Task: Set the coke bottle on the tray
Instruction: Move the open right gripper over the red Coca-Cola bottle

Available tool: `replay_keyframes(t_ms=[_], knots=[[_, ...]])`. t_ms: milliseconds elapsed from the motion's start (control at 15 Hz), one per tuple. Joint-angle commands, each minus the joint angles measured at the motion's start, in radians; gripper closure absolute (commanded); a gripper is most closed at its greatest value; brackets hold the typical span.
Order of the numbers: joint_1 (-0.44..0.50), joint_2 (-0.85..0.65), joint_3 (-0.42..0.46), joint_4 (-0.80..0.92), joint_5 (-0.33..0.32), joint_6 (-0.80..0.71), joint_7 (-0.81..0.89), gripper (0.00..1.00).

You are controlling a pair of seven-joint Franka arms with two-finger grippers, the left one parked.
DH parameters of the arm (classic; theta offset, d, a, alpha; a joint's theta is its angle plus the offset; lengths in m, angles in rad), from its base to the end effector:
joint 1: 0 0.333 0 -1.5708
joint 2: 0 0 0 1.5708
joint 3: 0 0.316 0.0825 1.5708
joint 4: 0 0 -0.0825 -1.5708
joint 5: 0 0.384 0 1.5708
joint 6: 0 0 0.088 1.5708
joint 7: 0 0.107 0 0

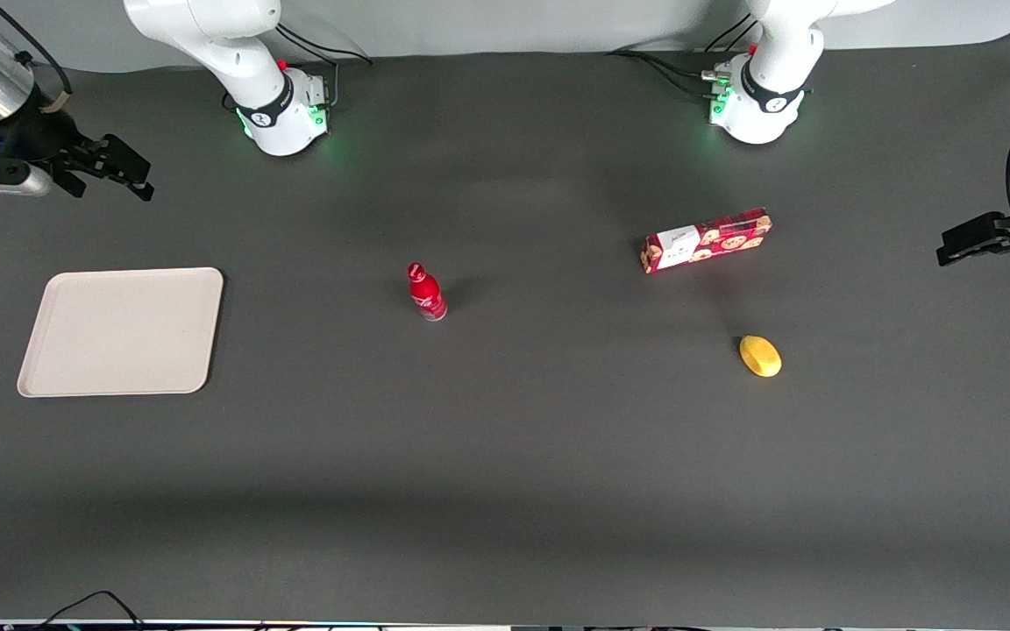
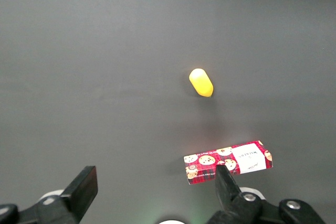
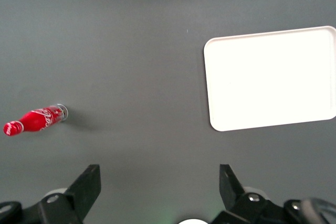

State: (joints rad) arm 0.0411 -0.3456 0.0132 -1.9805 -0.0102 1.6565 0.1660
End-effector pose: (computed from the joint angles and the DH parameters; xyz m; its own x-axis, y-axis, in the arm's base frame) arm 0.4487 0.0243 0.6109 0.9935 -0.1113 0.0237 -0.1116 -0.9937 0.0109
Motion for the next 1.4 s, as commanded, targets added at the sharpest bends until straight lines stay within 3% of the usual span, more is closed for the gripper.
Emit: replay_keyframes(t_ms=[0,600,800,1000,1133,1333], knots=[[0.011,0.057,-0.007,0.078,0.021,-0.064,0.001,0.0],[0.034,0.065,0.036,0.129,0.022,-0.115,-0.004,0.0],[0.034,0.16,0.126,0.291,0.105,-0.213,0.113,0.0],[0.034,0.272,0.269,0.379,0.118,-0.227,0.277,0.0],[0.034,0.359,0.377,0.376,0.118,-0.161,0.422,0.0],[0.034,0.451,0.459,0.303,0.114,-0.004,0.515,0.0]])
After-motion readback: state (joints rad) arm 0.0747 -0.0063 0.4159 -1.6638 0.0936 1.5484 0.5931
